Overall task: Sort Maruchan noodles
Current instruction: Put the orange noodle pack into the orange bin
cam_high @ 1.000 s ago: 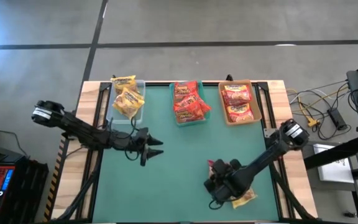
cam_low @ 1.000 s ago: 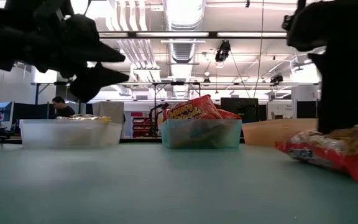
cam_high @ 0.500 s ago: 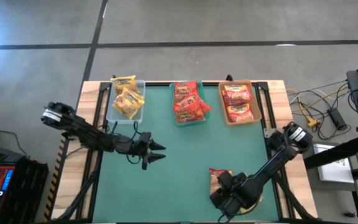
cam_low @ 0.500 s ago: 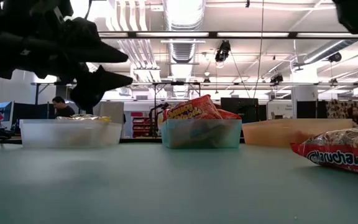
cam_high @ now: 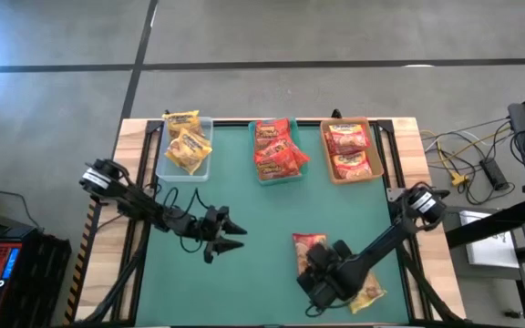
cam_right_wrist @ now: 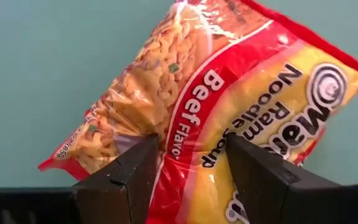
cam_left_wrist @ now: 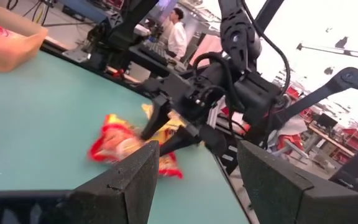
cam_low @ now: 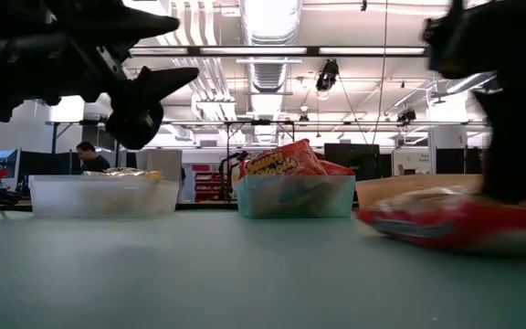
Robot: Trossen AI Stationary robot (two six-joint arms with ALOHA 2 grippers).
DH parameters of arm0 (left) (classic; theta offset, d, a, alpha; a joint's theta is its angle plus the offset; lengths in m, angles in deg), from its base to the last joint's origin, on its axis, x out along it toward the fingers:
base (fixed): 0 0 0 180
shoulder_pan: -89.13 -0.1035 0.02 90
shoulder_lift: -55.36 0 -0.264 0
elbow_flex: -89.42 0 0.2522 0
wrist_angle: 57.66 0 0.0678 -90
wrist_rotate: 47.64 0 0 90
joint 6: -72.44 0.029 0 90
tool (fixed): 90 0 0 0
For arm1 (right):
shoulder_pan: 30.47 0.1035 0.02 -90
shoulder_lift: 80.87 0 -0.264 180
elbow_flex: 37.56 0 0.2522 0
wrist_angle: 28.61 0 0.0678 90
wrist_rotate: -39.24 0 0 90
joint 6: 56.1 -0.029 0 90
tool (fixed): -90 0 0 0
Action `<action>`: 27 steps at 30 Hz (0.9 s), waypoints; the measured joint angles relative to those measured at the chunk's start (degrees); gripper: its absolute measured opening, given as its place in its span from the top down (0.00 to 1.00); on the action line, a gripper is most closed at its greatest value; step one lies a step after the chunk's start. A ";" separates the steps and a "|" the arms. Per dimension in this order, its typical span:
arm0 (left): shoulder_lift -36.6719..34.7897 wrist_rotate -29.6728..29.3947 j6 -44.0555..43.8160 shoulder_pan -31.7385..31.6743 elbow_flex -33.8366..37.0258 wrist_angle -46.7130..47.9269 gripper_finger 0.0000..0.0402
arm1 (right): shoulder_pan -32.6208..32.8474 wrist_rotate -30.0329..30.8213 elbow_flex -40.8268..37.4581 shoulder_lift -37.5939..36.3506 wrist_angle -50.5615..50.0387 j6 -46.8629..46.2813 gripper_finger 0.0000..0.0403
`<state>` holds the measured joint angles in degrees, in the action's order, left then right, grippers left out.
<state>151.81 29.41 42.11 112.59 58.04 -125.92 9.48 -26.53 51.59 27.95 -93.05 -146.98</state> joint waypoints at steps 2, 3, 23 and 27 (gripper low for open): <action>1.11 -0.01 0.52 -0.01 -1.29 0.32 0.50 | -1.52 3.33 -0.13 0.15 0.90 3.12 0.54; 1.70 0.00 1.16 -0.02 -2.12 0.84 0.50 | -2.36 5.11 -0.18 0.19 1.52 4.95 0.54; 19.15 -12.15 14.22 -1.32 -26.70 25.24 0.50 | -6.34 2.45 4.52 -0.78 -7.70 12.30 0.54; 23.83 -12.68 18.18 -2.66 -31.48 24.59 0.50 | -1.94 3.08 4.32 -0.82 -10.95 3.61 0.54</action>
<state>175.64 16.73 60.29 109.94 26.56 -101.33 7.54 -23.45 55.91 27.14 -103.99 -143.37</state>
